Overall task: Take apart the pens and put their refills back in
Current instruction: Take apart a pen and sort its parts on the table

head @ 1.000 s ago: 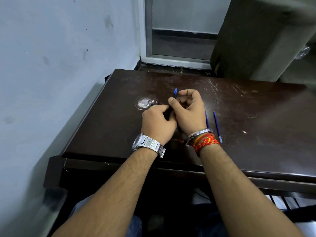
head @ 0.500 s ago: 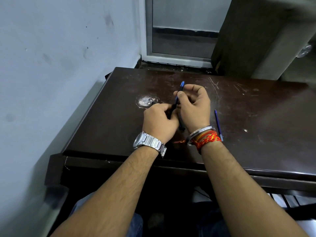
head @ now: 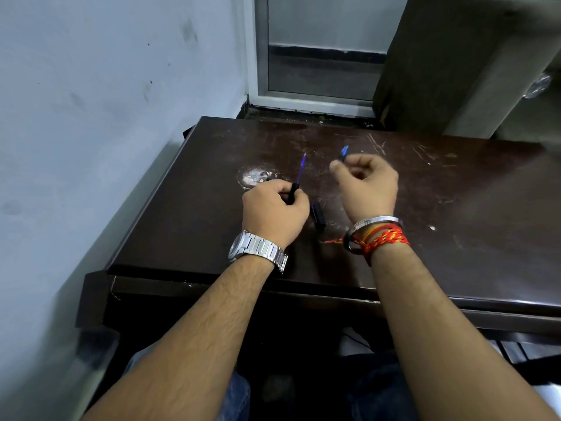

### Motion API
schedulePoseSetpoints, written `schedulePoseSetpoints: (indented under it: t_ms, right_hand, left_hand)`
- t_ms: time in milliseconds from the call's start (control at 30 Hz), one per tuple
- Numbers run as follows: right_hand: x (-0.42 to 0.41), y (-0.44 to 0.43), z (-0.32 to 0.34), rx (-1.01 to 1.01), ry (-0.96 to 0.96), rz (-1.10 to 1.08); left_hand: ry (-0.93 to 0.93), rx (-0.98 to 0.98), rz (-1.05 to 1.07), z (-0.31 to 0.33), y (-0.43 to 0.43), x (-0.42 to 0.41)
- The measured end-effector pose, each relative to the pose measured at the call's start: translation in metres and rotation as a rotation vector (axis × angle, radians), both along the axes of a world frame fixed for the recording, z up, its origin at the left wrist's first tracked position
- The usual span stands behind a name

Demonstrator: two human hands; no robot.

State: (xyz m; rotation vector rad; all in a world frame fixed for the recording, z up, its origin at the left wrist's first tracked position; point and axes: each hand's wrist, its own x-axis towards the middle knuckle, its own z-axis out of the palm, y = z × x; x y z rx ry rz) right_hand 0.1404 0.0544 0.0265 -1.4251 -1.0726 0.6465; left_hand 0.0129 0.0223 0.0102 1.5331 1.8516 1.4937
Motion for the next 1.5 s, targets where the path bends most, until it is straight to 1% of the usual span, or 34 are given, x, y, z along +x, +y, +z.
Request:
schedulePoseSetpoints:
  t_ms: [67,100,200,300,433,567,633,700,767,867,900,967,1033,1067,1133,1233,1300,1367,1400,1433,1500]
  right_hand:
    - [0.006,0.000,-0.007,-0.194,-0.263,0.107]
    - [0.008,0.000,-0.009,-0.270,-0.356,0.148]
    - [0.010,0.001,-0.008,-0.412,-0.531,0.186]
    - [0.010,0.000,-0.008,-0.484,-0.575,0.195]
    - [0.007,-0.001,-0.010,-0.507,-0.580,0.195]
    - [0.008,0.000,-0.011,-0.490,-0.572,0.198]
    - [0.008,-0.001,-0.012,-0.436,-0.581,0.164]
    - [0.006,-0.001,-0.011,-0.340,-0.556,0.114]
    - [0.003,-0.001,-0.009,-0.250,-0.456,0.111]
    - [-0.008,-0.001,-0.007,-0.208,-0.156,0.294]
    - [-0.011,-0.002,-0.008,-0.207,-0.102,0.348]
    - [-0.015,-0.003,-0.010,-0.185,-0.142,0.383]
    - [-0.017,-0.004,-0.011,-0.154,-0.193,0.367]
    - [-0.017,-0.004,-0.010,-0.140,-0.189,0.351]
    - [-0.015,-0.003,-0.006,-0.112,-0.102,0.298]
    - [-0.012,-0.001,0.001,-0.040,0.096,0.205]
    - [-0.007,-0.001,0.005,0.037,0.168,0.140]
    - [0.000,-0.002,0.008,0.111,0.177,0.062]
    - [0.002,-0.001,0.008,0.119,0.170,0.038]
    - [0.004,-0.001,0.007,0.101,0.154,0.038]
    - [0.003,-0.001,0.003,0.025,0.107,0.114]
  left_hand:
    - [-0.009,-0.024,0.028,0.000,0.001,0.000]
    - [-0.011,-0.033,0.036,0.000,0.001,0.000]
    - [-0.015,-0.053,0.038,-0.001,0.001,-0.001]
    - [-0.013,-0.073,0.022,-0.002,0.001,-0.001]
    - [0.015,-0.092,0.012,-0.004,0.001,-0.001]
    - [0.015,-0.095,-0.001,-0.004,0.002,-0.001]
    - [0.015,-0.097,-0.006,-0.004,0.002,-0.001]
    - [0.018,-0.094,-0.007,-0.004,0.002,-0.001]
    - [0.026,-0.086,-0.010,-0.004,0.002,0.000]
    - [0.060,-0.077,-0.038,-0.003,0.002,0.000]
    - [0.075,-0.076,-0.047,-0.003,0.001,0.000]
    - [0.098,-0.072,-0.065,-0.003,0.001,0.001]
    - [0.104,-0.074,-0.080,-0.004,0.000,0.001]
    - [0.101,-0.081,-0.087,-0.004,0.000,0.002]
    - [0.091,-0.102,-0.112,-0.003,-0.001,0.002]
    - [0.089,-0.149,-0.149,-0.003,-0.001,0.003]
    - [0.088,-0.210,-0.103,-0.004,0.000,0.002]
    - [0.063,-0.243,-0.013,-0.003,0.002,-0.001]
    - [0.033,-0.228,0.021,-0.002,0.003,-0.003]
    - [-0.003,-0.193,0.033,-0.001,0.004,-0.004]
    - [-0.053,-0.129,-0.007,0.002,0.003,-0.003]
